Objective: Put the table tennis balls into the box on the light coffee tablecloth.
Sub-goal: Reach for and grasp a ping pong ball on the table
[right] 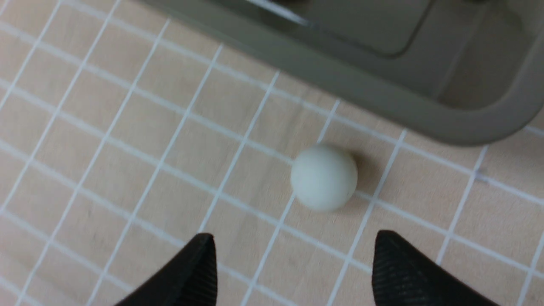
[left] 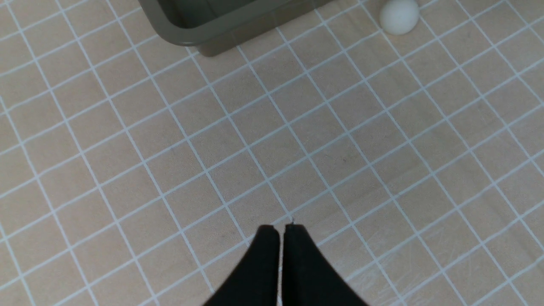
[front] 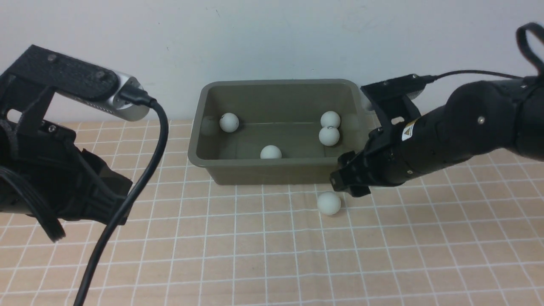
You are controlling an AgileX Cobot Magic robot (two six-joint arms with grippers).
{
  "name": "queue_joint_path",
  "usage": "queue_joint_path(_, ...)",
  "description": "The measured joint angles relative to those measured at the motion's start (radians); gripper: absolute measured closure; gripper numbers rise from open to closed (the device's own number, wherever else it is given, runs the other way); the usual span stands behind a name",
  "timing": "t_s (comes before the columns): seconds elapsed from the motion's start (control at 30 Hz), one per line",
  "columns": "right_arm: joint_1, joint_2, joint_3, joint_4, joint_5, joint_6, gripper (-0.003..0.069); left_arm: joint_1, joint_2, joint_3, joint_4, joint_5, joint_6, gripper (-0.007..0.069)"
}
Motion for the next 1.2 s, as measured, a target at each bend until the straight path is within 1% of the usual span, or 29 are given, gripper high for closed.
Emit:
queue_joint_path(0.17,0.001,0.071,0.0,-0.018,-0.023,0.034,0.0213,0.0,0.0,0.0,0.0,0.0,0.0,0.0662)
queue_joint_path(0.5,0.021,0.166,0.0,-0.028,-0.103,0.034,0.0213,0.0,0.0,0.0,0.0,0.0,0.0,0.0662)
queue_joint_path(0.63,0.021,0.199,0.0,-0.029,-0.138,0.013,0.0213,0.0,0.0,0.0,0.0,0.0,0.0,0.0662)
queue_joint_path(1.03,0.021,0.309,-0.087,-0.029,-0.138,-0.007,0.0214,0.0,0.0,0.0,-0.017,0.0,0.0,0.0662)
queue_joint_path(1.13,0.021,0.33,-0.088,-0.031,-0.138,-0.008,0.0231,0.0,0.0,0.0,-0.022,0.0,0.0,0.0662)
queue_joint_path(1.17,0.021,0.337,-0.088,-0.035,-0.137,-0.008,0.0243,0.0,0.0,0.0,-0.023,0.0,0.0,0.0662)
queue_joint_path(1.2,0.021,0.338,-0.088,-0.041,-0.134,-0.009,0.0272,0.0,0.0,0.0,-0.025,0.0,0.0,0.0662)
